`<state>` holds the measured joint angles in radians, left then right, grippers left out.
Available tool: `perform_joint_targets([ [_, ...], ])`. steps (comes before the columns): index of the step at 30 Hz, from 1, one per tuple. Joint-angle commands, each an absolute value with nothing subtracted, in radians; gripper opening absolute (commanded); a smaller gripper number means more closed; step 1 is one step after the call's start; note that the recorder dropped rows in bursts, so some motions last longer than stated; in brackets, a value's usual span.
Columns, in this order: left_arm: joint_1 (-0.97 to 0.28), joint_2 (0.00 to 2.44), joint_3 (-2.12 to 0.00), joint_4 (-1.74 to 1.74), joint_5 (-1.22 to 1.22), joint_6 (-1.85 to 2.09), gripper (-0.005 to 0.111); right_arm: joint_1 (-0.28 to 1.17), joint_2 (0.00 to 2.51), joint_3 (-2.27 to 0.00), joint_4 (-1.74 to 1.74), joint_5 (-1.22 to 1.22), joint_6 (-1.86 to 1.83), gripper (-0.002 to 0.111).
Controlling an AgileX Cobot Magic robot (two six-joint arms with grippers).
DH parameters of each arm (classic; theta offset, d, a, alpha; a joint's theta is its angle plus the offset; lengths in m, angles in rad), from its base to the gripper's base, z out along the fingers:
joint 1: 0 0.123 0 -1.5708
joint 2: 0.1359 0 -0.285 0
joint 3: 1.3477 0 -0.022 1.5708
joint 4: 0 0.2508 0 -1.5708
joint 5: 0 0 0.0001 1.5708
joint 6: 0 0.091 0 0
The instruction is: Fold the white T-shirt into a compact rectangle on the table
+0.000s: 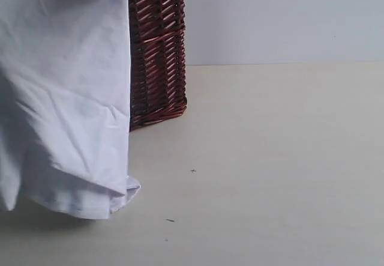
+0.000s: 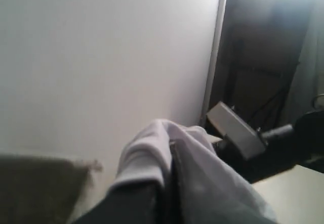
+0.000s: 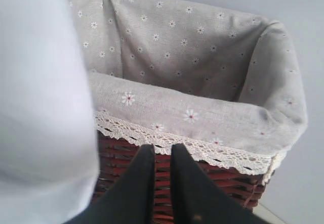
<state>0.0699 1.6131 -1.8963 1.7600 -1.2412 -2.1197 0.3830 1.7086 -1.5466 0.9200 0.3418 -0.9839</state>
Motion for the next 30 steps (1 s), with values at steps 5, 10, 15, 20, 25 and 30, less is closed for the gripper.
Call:
perform_joint_targets([
  [5,0.068,1.477,-1.418,1.744,-1.221,-1.936,0.0,0.384,1.695,-1.553,0.905,0.345,-0.974,0.014],
  [10,0.07,1.45,-1.219,1.744,-1.22,-1.841,0.0,0.384,1.687,-1.553,0.897,0.36,-0.939,0.014],
  [15,0.07,1.455,-1.118,1.744,-0.988,-1.772,0.0,0.384,1.679,-1.553,0.893,0.409,-0.939,0.014],
  [20,0.07,1.455,-1.117,1.744,-0.764,-1.74,0.0,0.384,1.679,-1.553,0.889,0.419,-0.937,0.014],
  [25,0.07,1.508,-1.208,1.744,-0.662,-1.73,0.0,0.384,1.679,-1.553,0.876,0.453,-0.939,0.014],
  [30,0.07,1.612,-1.294,1.744,-0.665,-1.764,0.0,0.384,1.679,-1.553,0.873,0.505,-0.939,0.014],
])
